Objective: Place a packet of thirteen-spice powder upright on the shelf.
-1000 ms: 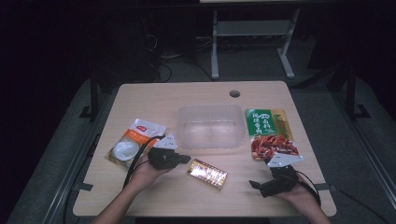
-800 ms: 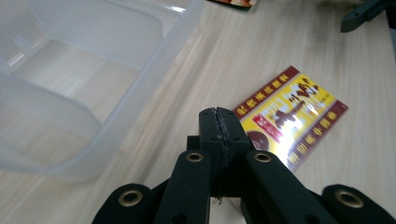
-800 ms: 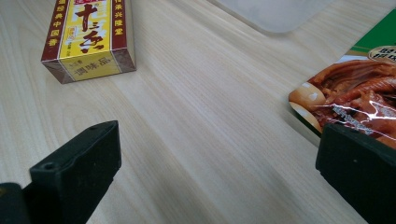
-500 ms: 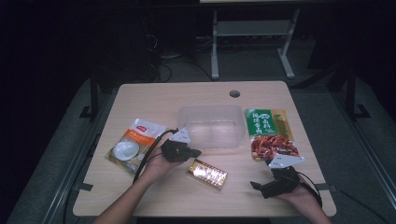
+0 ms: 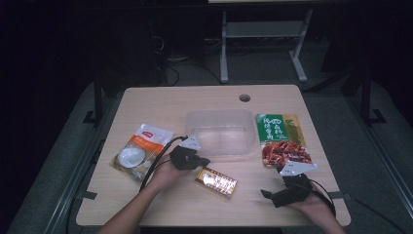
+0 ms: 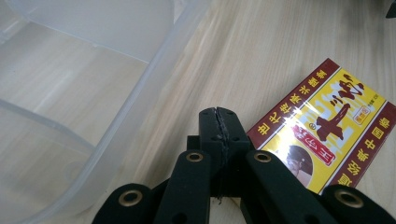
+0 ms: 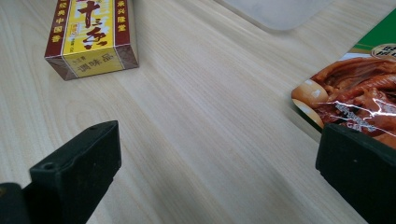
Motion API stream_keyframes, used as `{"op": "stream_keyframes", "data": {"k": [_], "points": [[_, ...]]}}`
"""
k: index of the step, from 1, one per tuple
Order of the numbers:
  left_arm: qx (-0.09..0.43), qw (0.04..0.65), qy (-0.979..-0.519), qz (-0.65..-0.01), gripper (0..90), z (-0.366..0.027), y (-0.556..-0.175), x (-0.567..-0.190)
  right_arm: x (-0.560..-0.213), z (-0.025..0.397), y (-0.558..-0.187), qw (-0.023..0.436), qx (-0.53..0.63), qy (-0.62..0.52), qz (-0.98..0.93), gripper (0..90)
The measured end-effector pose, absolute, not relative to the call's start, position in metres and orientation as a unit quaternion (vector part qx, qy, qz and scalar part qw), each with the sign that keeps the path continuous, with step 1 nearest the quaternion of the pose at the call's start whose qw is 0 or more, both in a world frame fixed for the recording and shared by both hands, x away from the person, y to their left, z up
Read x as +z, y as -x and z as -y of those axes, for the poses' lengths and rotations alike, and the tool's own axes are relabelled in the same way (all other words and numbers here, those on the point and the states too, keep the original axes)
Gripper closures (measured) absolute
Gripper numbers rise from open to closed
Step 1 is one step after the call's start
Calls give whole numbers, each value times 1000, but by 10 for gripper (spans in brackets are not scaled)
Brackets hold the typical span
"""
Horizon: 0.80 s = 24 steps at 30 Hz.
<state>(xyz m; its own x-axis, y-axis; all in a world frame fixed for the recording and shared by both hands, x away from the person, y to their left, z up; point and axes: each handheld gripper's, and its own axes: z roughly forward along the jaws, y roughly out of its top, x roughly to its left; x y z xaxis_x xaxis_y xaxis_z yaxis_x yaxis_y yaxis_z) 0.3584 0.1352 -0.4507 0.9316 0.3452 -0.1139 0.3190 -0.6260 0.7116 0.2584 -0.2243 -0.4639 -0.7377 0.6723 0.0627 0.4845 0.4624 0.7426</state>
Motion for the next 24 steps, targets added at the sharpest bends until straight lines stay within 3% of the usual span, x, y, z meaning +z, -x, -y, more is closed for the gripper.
{"op": "stream_keyframes", "data": {"k": [24], "points": [[-4, 381, -907, -181, 899, -163, -327, -447, -464, 223, -260, 121, 387, -336, -850, 0]]}}
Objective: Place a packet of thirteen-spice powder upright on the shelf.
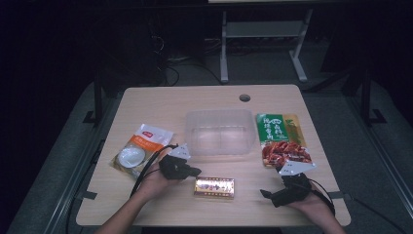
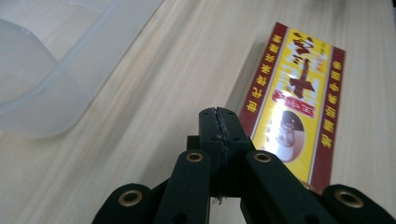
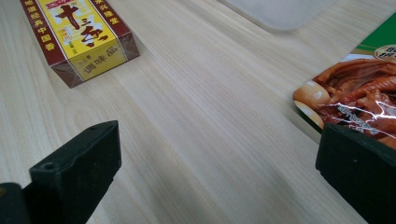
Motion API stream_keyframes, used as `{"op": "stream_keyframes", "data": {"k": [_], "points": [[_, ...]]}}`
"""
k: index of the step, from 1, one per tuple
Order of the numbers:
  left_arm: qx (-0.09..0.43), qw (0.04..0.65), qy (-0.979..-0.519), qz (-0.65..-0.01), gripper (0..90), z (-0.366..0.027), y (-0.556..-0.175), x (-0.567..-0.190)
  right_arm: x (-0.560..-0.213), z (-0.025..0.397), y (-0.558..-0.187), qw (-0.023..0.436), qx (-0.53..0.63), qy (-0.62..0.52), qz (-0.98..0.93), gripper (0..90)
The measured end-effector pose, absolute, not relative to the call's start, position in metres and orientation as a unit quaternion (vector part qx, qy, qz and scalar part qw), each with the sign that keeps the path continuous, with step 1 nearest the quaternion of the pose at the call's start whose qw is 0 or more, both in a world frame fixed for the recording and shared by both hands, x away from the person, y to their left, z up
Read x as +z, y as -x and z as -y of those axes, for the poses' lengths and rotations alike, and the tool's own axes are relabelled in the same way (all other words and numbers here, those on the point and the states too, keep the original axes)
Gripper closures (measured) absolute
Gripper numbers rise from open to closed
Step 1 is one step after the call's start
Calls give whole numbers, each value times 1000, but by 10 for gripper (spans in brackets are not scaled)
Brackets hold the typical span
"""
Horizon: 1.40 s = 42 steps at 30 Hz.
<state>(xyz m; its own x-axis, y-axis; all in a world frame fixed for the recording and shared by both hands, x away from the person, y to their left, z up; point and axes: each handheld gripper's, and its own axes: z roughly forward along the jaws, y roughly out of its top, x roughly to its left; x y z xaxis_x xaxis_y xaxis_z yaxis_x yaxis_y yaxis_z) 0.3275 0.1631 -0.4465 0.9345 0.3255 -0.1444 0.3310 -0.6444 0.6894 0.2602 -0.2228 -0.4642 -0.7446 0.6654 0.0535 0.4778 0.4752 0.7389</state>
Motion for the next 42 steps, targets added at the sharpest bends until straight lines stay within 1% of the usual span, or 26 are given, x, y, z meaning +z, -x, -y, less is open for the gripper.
{"op": "stream_keyframes", "data": {"k": [13, 16, 19, 22, 25, 32, 36, 39, 42], "points": [[-29, 384, -905, -178, 898, -165, -296, -447, -464, 222, -260, 123, 386, -334, -851, 0], [-24, 378, -908, -180, 898, -165, -295, -448, -464, 222, -261, 124, 386, -333, -851, 0], [-17, 391, -900, -192, 893, -169, -296, -443, -464, 222, -261, 122, 386, -334, -851, 0], [-12, 400, -895, -196, 816, -171, -293, -437, -464, 221, -261, 123, 386, -334, -851, 0], [-13, 400, -895, -198, 717, -169, -284, -434, -464, 222, -261, 122, 385, -335, -851, 0], [4, 387, -904, -183, 397, -153, -260, -436, -464, 221, -261, 121, 384, -336, -851, 0], [25, 368, -913, -174, 256, -141, -253, -441, -464, 221, -261, 121, 385, -336, -851, 0], [33, 356, -919, -167, 210, -135, -255, -445, -464, 221, -261, 119, 385, -336, -851, 0], [33, 347, -923, -164, 197, -129, -256, -449, -464, 221, -261, 119, 384, -335, -852, 0]]}}
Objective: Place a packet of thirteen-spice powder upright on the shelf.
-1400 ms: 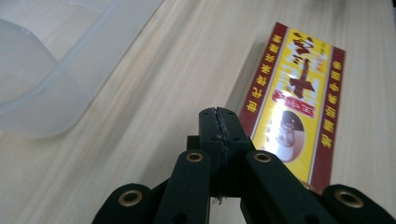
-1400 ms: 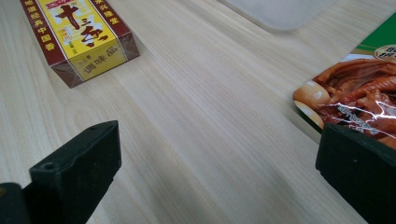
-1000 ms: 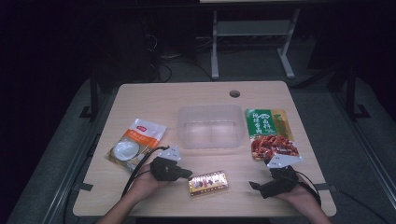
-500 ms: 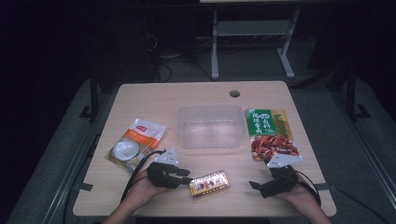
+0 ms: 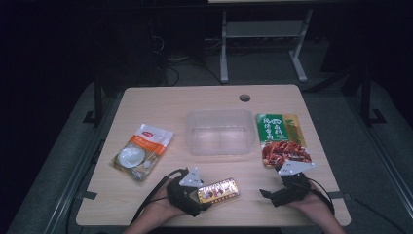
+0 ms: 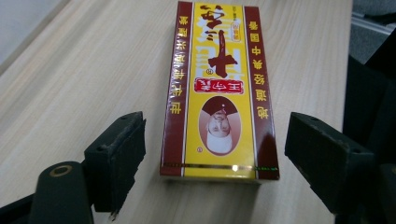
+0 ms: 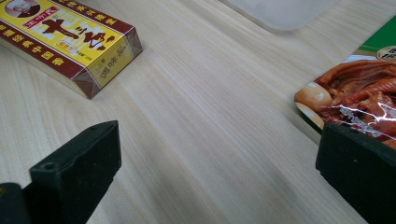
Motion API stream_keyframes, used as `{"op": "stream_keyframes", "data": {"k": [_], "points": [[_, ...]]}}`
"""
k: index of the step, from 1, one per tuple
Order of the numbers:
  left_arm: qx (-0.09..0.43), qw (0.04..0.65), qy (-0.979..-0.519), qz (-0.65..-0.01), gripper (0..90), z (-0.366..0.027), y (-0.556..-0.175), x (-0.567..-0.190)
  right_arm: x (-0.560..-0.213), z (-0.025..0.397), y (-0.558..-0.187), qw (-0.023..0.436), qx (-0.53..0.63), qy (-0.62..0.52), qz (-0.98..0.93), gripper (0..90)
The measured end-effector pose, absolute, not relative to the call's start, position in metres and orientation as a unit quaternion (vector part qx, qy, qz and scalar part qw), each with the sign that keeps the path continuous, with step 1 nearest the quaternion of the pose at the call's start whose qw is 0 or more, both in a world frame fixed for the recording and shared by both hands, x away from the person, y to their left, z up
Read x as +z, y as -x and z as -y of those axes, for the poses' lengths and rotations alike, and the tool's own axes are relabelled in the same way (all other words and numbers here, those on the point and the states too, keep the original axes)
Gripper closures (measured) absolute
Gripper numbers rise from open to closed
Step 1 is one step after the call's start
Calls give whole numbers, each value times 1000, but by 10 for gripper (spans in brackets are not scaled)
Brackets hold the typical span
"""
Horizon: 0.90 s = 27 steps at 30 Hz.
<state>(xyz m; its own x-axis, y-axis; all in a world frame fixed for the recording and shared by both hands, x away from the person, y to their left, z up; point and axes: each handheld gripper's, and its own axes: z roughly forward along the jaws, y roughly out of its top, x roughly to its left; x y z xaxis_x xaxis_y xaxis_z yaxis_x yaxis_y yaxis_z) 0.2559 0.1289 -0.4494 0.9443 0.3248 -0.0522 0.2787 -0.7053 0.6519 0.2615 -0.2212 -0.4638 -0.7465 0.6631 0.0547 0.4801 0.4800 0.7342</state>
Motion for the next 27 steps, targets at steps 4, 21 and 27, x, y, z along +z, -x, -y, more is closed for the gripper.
{"op": "stream_keyframes", "data": {"k": [4, 21, 27], "points": [[32, 334, -929, -159, 197, -123, -256, -455, -463, 221, -261, 118, 384, -336, -852, 0], [43, 322, -934, -148, 313, -121, -255, -461, -464, 221, -261, 117, 386, -335, -852, 0], [44, 315, -937, -146, 320, -120, -256, -460, -463, 221, -261, 118, 387, -332, -852, 0]]}}
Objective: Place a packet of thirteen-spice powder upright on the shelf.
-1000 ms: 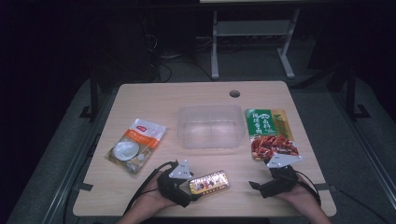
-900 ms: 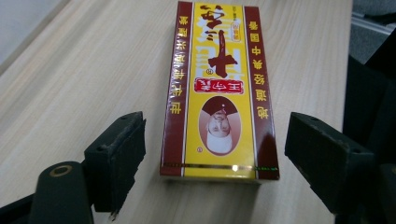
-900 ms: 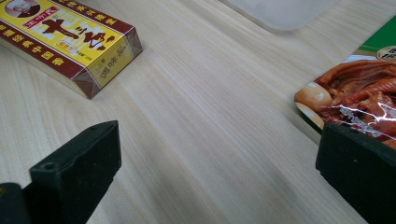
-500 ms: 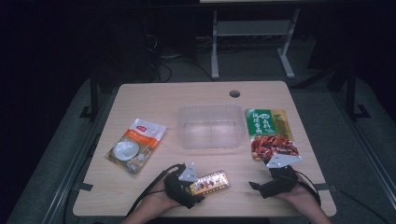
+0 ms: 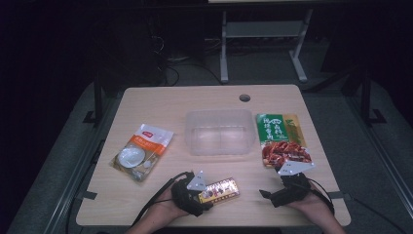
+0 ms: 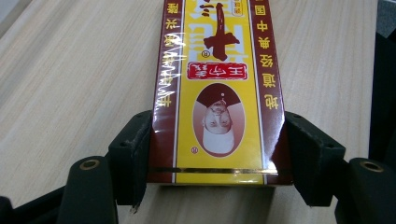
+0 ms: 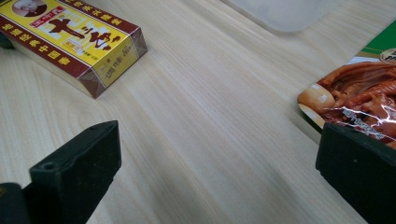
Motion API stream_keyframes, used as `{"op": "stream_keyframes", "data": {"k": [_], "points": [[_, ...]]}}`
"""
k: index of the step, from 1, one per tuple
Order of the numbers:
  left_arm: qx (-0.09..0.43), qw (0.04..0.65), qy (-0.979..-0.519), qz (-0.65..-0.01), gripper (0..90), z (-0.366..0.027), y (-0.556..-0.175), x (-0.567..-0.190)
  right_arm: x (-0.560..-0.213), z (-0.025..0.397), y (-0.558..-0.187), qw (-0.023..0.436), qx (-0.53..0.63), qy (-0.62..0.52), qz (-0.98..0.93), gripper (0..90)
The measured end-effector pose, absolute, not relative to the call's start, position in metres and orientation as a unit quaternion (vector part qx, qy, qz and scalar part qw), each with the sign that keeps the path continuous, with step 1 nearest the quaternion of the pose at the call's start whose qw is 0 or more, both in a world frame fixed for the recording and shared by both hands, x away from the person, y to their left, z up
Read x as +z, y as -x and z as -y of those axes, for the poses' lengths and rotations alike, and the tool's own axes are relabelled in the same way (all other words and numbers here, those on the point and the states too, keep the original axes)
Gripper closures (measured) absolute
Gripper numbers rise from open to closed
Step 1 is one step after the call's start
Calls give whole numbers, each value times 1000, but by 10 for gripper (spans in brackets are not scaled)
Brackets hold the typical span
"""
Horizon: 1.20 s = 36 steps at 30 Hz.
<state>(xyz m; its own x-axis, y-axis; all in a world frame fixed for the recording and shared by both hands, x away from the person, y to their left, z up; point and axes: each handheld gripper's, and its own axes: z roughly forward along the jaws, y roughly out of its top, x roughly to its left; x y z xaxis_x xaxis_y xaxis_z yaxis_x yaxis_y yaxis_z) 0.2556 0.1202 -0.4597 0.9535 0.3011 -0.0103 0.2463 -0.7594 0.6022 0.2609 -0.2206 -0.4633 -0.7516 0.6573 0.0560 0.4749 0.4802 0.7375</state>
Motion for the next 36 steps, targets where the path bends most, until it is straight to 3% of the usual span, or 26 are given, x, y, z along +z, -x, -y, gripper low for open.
{"op": "stream_keyframes", "data": {"k": [6, 10, 24, 36], "points": [[36, 321, -935, -148, 323, -121, -258, -459, -462, 221, -261, 111, 389, -334, -851, 0], [32, 343, -926, -153, 324, -127, -262, -452, -460, 222, -261, 103, 395, -329, -852, 49], [24, 404, -897, -178, 323, -179, -282, -430, -444, 208, -269, 77, 420, -275, -862, 28], [21, 423, -892, -161, 323, -193, -284, -422, -426, 179, -288, 45, 451, -205, -868, 29]]}}
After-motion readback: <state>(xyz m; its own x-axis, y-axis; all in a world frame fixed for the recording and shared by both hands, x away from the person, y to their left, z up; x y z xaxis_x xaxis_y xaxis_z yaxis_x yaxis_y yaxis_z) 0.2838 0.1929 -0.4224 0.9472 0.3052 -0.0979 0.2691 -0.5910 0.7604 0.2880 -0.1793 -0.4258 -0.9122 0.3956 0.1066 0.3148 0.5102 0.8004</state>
